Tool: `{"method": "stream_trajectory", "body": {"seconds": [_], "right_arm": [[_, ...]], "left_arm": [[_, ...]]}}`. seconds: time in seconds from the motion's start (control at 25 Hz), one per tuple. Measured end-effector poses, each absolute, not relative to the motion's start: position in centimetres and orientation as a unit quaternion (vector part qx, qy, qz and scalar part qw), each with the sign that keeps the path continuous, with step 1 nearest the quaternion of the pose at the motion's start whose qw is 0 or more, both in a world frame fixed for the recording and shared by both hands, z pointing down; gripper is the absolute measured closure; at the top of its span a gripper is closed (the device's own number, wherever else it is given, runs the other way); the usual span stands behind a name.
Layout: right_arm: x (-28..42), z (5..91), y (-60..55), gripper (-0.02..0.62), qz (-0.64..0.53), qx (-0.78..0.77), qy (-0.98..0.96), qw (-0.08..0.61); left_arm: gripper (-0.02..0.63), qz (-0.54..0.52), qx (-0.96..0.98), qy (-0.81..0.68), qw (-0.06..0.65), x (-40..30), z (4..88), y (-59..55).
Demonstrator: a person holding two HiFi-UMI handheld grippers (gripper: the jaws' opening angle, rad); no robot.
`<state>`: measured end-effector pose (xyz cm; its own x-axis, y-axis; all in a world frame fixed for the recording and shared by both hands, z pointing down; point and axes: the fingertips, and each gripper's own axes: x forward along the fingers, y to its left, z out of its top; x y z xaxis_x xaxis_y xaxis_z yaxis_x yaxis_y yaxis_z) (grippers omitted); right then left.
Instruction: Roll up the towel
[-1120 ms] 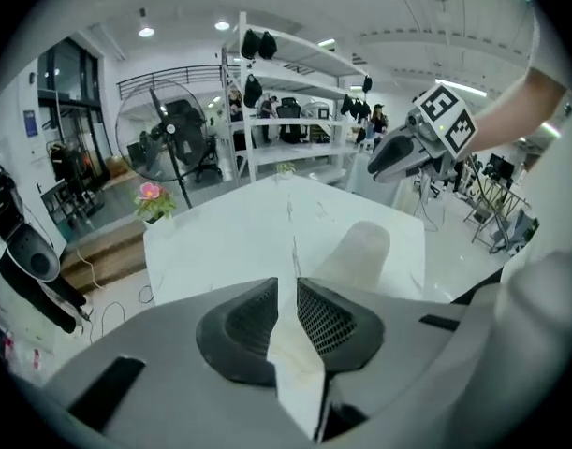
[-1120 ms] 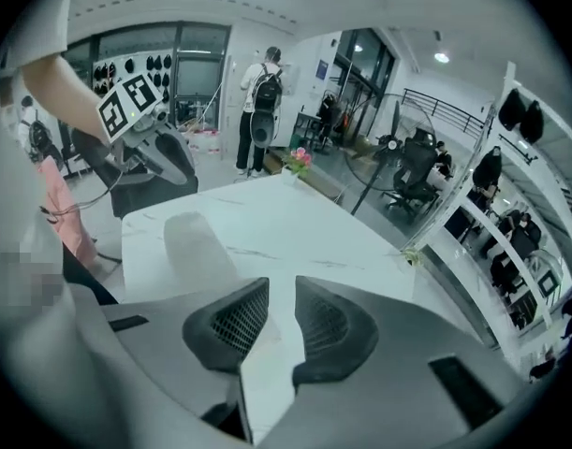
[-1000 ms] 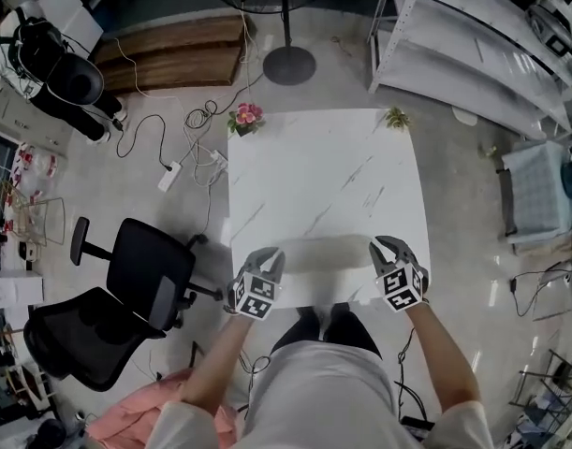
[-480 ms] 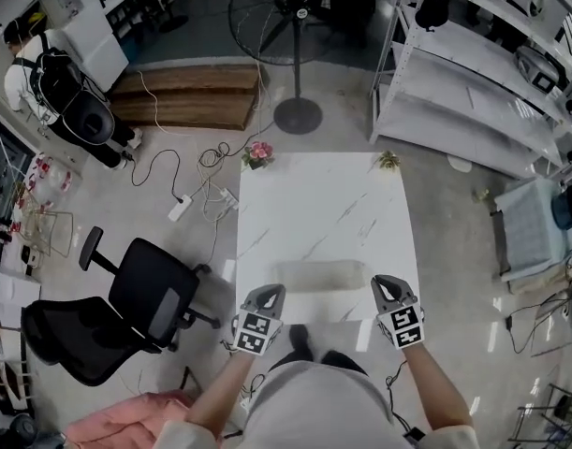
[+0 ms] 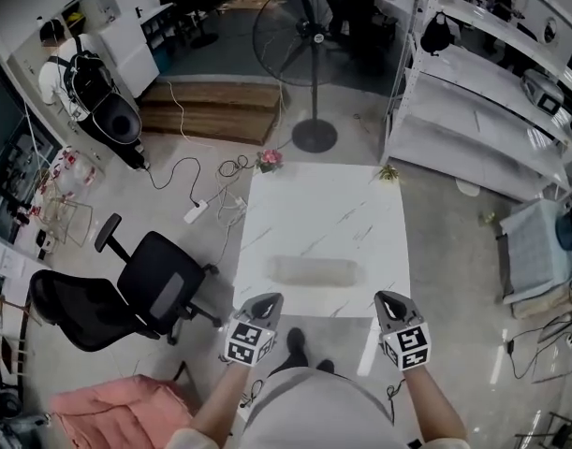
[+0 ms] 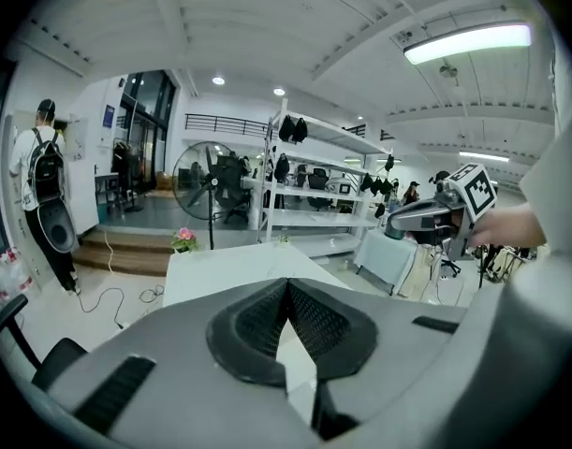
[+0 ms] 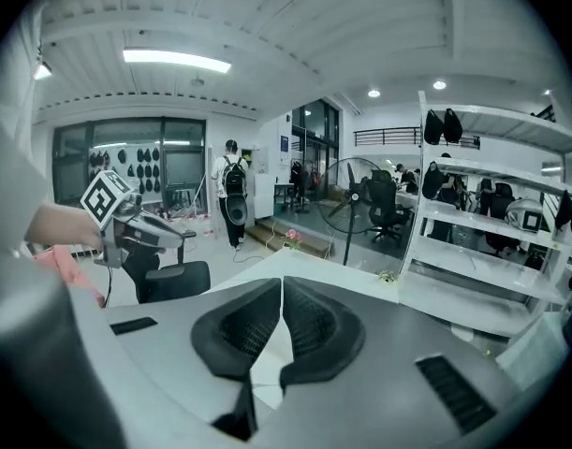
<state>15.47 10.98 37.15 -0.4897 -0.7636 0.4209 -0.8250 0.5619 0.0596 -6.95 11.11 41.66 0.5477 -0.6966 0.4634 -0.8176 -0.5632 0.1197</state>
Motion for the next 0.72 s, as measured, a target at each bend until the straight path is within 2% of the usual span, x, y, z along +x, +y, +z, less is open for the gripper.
{"method": "stream_trajectory", "body": {"seconds": [0.36, 0.72], "right_arm": [[17.5, 34.6, 15.3, 0.577, 0.067, 0.443, -0.879, 0.164], [15.2, 31.6, 19.3, 0.583, 0.047, 0.434, -0.886, 0.157]], "left_arm": [[0.589, 0.173, 0.859, -0.459, 0.146, -4.5, 38.6, 16.1], [0.589, 0.155, 0.867, -0.458, 0.117, -6.5, 34.1, 20.6]]}}
